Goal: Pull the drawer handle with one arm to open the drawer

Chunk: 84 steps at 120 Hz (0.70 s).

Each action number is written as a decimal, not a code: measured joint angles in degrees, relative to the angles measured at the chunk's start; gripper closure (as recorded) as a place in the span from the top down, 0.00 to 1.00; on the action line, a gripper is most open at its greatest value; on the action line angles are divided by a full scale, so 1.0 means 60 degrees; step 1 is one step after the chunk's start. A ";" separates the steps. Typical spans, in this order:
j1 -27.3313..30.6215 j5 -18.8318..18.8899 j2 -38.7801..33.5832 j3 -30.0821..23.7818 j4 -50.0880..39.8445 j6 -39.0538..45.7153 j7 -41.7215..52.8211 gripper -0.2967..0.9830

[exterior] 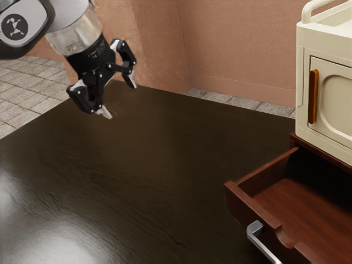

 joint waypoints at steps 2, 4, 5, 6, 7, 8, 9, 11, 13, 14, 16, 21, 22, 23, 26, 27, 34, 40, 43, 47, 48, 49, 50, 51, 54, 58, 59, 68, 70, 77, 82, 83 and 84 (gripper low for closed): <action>0.0225 -0.0001 0.0037 -0.0002 -0.0053 -0.0147 -0.0008 0.70; 0.0464 -0.0011 0.0067 -0.0008 -0.0156 -0.0278 -0.0015 0.71; 0.0588 -0.0026 0.0079 -0.0010 -0.0197 -0.0340 -0.0016 0.71; 0.0709 -0.0041 0.0089 -0.0012 -0.0232 -0.0399 -0.0017 0.71; 0.0823 -0.0066 0.0096 -0.0013 -0.0262 -0.0456 -0.0017 0.72; 0.0927 -0.0089 0.0102 -0.0015 -0.0288 -0.0510 -0.0016 0.72; 0.1021 -0.0129 0.0107 -0.0014 -0.0308 -0.0563 -0.0016 0.72; 0.1181 -0.0227 0.0112 -0.0006 -0.0354 -0.0661 -0.0015 0.72; 0.1305 -0.0326 0.0115 0.0017 -0.0398 -0.0752 -0.0015 0.73; 0.1362 -0.0370 0.0115 0.0028 -0.0421 -0.0795 -0.0015 0.73; 0.1465 -0.0449 0.0117 0.0045 -0.0465 -0.0875 -0.0015 0.73; 0.1654 -0.0612 0.0110 0.0061 -0.0664 -0.1044 -0.0011 0.74; 0.1676 -0.0639 0.0110 0.0061 -0.0695 -0.1072 -0.0010 0.74; 0.1693 -0.0666 0.0110 0.0062 -0.0744 -0.1092 -0.0009 0.74; 0.1734 -0.0738 0.0113 0.0061 -0.0906 -0.1115 -0.0007 0.74; 0.1746 -0.0762 0.0114 0.0059 -0.0962 -0.1101 -0.0006 0.74; 0.1833 -0.0896 0.0119 -0.0121 -0.1161 -0.0923 0.0002 0.75; 0.1761 -0.0943 0.0120 -0.0431 -0.1204 -0.0767 0.0007 0.75; 0.1732 -0.0961 0.0119 -0.0508 -0.1218 -0.0703 0.0010 0.76; 0.1686 -0.0987 0.0120 -0.0570 -0.1238 -0.0627 0.0014 0.76; 0.1674 -0.0994 0.0120 -0.0582 -0.1241 -0.0610 0.0014 0.76; 0.1664 -0.1003 0.0120 -0.0592 -0.1240 -0.0593 0.0015 0.76; 0.1656 -0.1011 0.0120 -0.0601 -0.1239 -0.0577 0.0016 0.76; 0.1649 -0.1019 0.0120 -0.0608 -0.1238 -0.0562 0.0018 0.76; 0.1635 -0.1037 0.0119 -0.0625 -0.1246 -0.0519 0.0020 0.76; 0.1631 -0.1050 0.0119 -0.0638 -0.1261 -0.0470 0.0024 0.76; 0.1632 -0.1054 0.0123 -0.0640 -0.1267 -0.0458 0.0025 0.76; 0.1596 -0.1090 0.0166 -0.0770 -0.1328 -0.0319 0.0033 0.76; 0.1562 -0.1095 0.0173 -0.0813 -0.1334 -0.0289 0.0034 0.76; 0.1493 -0.1108 0.0186 -0.0914 -0.1387 -0.0204 0.0039 0.76; 0.1450 -0.1114 0.0183 -0.0955 -0.1439 -0.0156 0.0043 0.77; 0.1444 -0.1114 0.0183 -0.0960 -0.1447 -0.0147 0.0043 0.77; 0.1438 -0.1114 0.0182 -0.0964 -0.1454 -0.0139 0.0044 0.77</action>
